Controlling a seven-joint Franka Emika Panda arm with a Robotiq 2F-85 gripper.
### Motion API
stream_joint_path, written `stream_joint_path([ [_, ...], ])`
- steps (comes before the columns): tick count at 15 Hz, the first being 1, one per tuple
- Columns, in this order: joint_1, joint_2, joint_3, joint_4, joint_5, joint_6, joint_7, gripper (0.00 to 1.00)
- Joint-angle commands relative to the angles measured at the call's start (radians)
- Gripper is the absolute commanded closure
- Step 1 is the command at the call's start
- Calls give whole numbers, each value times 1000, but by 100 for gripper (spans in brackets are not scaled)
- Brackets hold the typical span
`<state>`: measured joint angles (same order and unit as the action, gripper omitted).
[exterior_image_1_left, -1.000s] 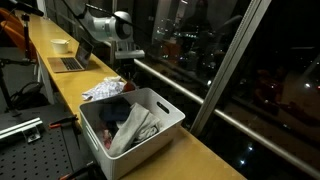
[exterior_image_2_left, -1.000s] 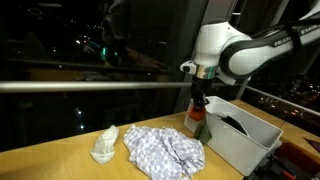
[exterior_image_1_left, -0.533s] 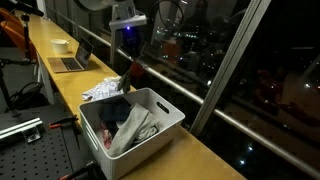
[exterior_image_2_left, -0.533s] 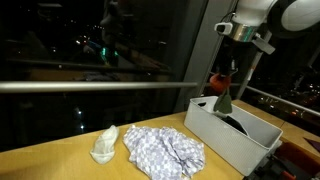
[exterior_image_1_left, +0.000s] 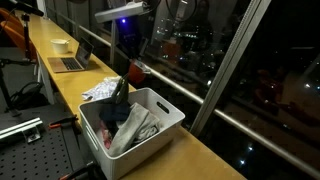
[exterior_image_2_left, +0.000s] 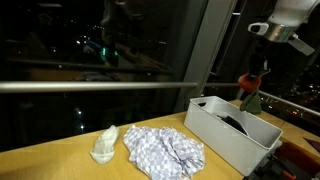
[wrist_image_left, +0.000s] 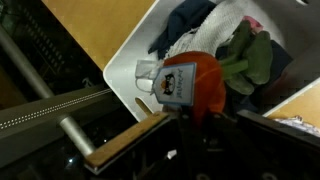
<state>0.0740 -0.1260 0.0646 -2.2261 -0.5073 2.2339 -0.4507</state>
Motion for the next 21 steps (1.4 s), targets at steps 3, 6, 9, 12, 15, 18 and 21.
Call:
stream_joint_path([
  [3, -27, -59, -37, -126, 12, 99, -7, 44],
  [6, -30, -65, -43, -147, 15, 144, 0, 23],
  [9, -10, -31, -24, -111, 35, 174, 11, 1],
  [12, 27, 48, 11, -23, 93, 169, 15, 0],
  [15, 64, 142, 44, 91, 183, 161, -2, 0],
  [18, 94, 265, 86, 226, 226, 138, -3, 0],
  [21, 111, 393, 116, 354, 231, 118, -14, 0],
])
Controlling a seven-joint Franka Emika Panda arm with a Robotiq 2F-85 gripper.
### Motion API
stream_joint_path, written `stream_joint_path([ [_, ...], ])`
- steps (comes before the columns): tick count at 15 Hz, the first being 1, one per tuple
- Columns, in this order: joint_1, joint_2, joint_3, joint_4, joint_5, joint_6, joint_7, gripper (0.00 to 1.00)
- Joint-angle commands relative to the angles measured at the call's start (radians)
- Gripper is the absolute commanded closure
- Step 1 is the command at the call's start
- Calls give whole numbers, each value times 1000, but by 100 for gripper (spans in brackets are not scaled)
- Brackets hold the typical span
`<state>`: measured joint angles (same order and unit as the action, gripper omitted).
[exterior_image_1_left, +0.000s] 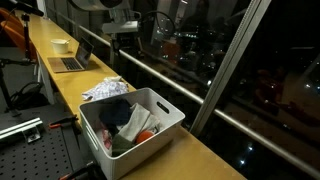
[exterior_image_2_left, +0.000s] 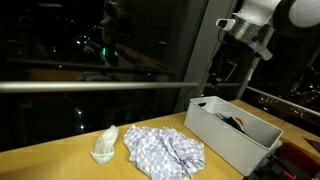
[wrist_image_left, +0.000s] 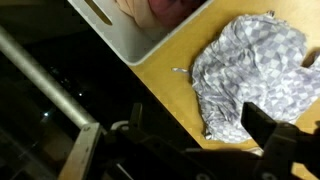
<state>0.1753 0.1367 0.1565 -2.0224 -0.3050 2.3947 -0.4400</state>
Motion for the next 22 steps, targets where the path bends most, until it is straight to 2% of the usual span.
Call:
stream_joint_path([
  [1, 13, 178, 30, 197, 26, -49, -25, 0],
  [8, 44, 464, 46, 431, 14, -91, -40, 0],
  [13, 87, 657, 40, 597, 3, -185, -46, 0],
  [18, 118, 757, 39, 672, 3, -229, -39, 0],
  [22, 129, 782, 38, 678, 3, -247, -30, 0],
])
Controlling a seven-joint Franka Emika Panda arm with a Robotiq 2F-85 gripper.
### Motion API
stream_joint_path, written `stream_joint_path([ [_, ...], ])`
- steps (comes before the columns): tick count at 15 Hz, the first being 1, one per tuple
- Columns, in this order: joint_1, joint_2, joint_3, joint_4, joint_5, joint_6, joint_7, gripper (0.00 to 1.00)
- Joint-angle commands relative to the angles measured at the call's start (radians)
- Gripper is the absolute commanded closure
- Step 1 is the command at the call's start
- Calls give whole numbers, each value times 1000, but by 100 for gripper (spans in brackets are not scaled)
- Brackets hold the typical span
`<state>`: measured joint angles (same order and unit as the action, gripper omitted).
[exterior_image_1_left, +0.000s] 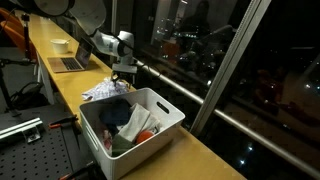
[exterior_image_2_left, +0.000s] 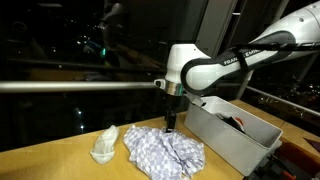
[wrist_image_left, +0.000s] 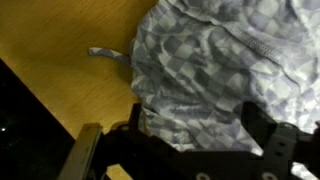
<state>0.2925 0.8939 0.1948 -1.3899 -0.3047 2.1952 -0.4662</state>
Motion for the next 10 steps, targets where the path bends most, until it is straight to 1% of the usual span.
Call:
stream_joint_path([
  [1, 16, 25, 0, 40, 4, -51, 2, 0],
  [6, 17, -10, 10, -13, 12, -36, 17, 0],
  [10, 12, -2, 12, -3, 17, -41, 7, 0],
])
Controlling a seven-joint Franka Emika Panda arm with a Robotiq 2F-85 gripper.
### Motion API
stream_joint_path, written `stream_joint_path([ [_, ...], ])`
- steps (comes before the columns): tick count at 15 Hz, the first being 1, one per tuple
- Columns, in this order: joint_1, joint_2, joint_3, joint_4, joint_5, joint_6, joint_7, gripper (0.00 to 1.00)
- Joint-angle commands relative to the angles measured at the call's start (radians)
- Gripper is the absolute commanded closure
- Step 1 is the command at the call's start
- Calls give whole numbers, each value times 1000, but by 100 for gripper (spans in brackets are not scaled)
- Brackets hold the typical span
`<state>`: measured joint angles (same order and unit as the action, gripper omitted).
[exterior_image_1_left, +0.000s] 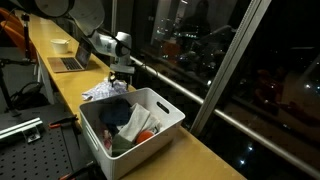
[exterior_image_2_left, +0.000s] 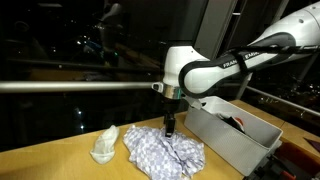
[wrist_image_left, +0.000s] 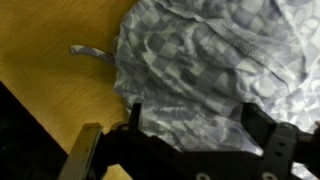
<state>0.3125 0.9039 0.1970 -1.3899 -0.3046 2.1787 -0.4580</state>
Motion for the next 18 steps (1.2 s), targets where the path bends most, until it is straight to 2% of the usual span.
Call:
stream_joint_path([
  [1, -10, -3, 10, 5, 18, -26, -4, 0],
  [12, -10, 99, 8, 22, 19, 1, 11, 0],
  [13, -10, 96, 6, 14, 18, 4, 18, 25],
  [14, -10, 93, 5, 10, 16, 7, 24, 28],
  [18, -18, 40, 1, -37, 17, 26, 60, 58],
])
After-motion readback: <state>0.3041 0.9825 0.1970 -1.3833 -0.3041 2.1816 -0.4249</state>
